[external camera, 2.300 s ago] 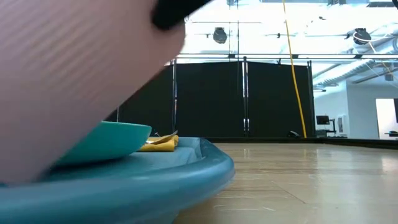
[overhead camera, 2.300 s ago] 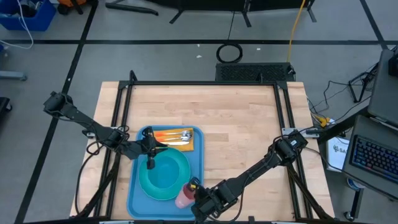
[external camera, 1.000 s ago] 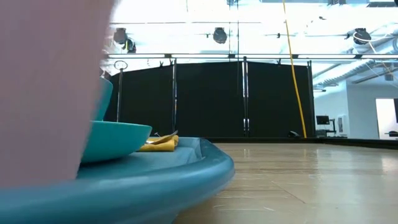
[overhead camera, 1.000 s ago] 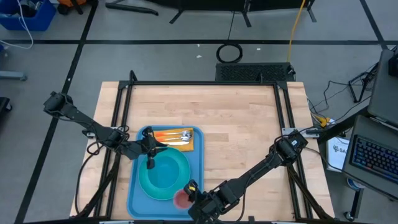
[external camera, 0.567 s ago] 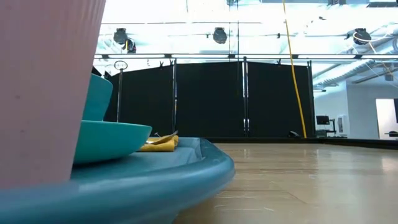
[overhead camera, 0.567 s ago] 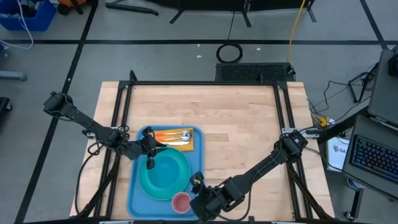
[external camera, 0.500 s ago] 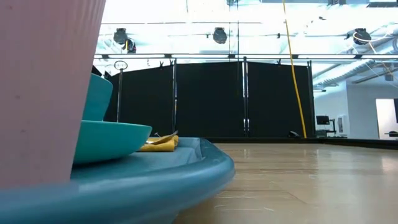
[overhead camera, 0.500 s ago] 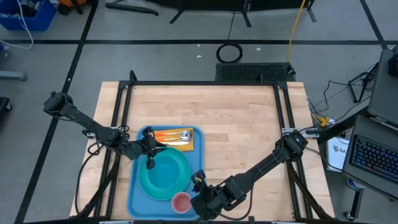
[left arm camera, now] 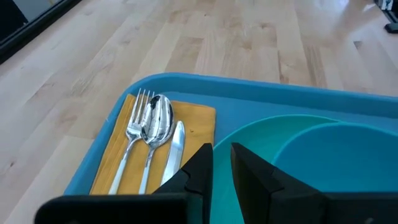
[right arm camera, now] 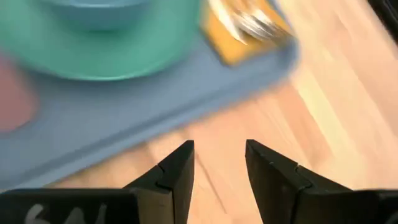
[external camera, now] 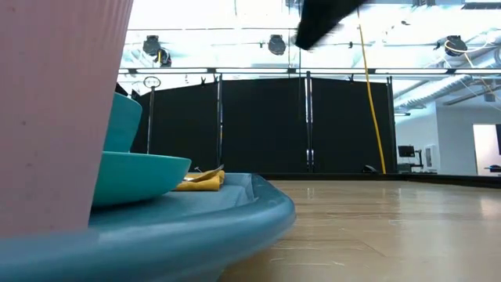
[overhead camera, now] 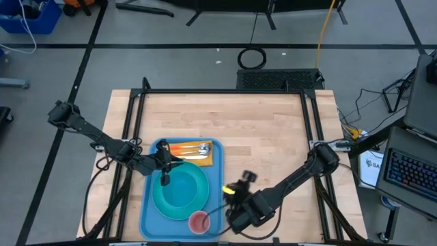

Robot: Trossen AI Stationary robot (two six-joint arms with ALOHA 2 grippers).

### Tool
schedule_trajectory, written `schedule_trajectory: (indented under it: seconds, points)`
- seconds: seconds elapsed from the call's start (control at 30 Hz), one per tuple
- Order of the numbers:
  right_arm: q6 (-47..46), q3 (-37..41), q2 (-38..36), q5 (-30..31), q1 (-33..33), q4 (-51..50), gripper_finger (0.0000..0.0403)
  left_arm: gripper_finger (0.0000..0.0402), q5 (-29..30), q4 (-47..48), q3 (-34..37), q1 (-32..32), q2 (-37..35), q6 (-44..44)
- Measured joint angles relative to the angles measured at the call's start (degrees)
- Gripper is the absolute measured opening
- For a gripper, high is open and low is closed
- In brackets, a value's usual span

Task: Set up tray
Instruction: Move the blue serving tray to the center of the table

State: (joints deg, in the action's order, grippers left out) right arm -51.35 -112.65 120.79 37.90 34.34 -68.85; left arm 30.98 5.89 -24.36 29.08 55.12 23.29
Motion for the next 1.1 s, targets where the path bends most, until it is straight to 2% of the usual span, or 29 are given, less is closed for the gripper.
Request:
schedule_trajectory:
  seconds: [0.1,0.2,0.27,0.37,0.47,0.53,0.6,0.67,0.83,0.97,1.1]
  points:
    - [-13.1,8.8,-4.1,0.7,0.1,3.2,0.0134,0.0063,0.0,0.0,0.0,0.0,0.0,0.0]
    - [-18.5,19.4,-8.2,-0.8,0.8,14.6,0.0131,0.0063,0.0,0.0,0.0,0.0,0.0,0.1]
    - [-18.5,26.5,-10.9,-1.5,1.4,26.7,0.013,0.0063,0.0,0.0,0.0,0.0,0.0,0.1]
    - [-14.3,36.8,-13.7,-3.4,2.3,49.9,0.013,0.0063,0.0,0.0,0.0,0.0,0.0,0.2]
    - [-6.1,45.1,-14.1,-9.4,2.7,73.0,0.0132,0.0063,0.1,0.0,0.0,0.0,0.0,0.2]
    - [-4.7,49.2,-14.2,-12.4,2.7,83.7,0.0131,0.0063,0.1,0.0,0.0,0.0,0.0,0.2]
    - [-7.4,52.6,-14.3,-12.9,2.5,91.1,0.0129,0.0063,0.1,0.0,0.0,0.0,0.0,0.6]
    - [-11.6,55.5,-14.3,-12.4,2.3,94.2,0.0125,0.0063,0.1,0.0,0.0,0.0,0.0,0.9]
    - [-21.5,59.8,-14.2,-12.7,2.1,94.7,0.0113,0.0063,0.1,0.0,0.0,0.0,0.0,0.8]
    - [-25.7,60.3,-14.2,-15.6,2.0,94.9,0.0113,0.0063,0.1,-0.1,0.0,0.0,0.0,0.7]
    - [-27.6,59.8,-14.2,-15.7,1.9,95.5,0.0116,0.0063,0.1,-0.1,0.0,0.0,0.0,0.6]
